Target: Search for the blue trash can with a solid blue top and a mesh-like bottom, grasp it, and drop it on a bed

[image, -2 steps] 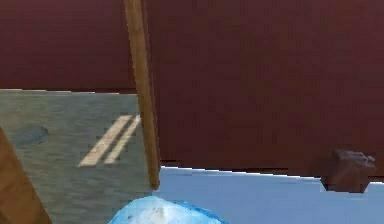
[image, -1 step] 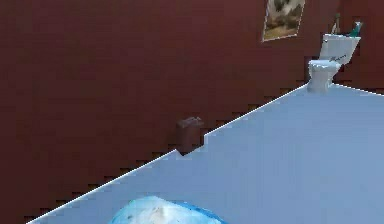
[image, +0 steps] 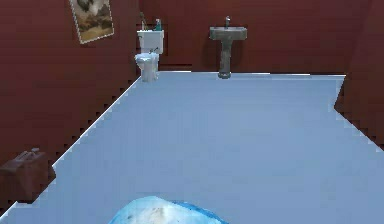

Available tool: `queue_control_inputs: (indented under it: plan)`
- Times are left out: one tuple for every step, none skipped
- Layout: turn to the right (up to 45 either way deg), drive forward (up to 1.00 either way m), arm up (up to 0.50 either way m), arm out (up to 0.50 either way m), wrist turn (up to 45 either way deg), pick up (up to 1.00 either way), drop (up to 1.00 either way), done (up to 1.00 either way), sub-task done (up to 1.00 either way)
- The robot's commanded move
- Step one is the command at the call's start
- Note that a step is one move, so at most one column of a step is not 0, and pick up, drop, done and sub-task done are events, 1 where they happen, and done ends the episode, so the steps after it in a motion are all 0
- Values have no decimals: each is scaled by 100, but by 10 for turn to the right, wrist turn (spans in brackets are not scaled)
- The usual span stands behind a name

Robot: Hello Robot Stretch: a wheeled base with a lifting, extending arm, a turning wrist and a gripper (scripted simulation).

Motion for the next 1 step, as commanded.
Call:
queue_control_inputs:
  plan:
    - [0, 5, 0, 0, 0, 0, 0, 0, 0]
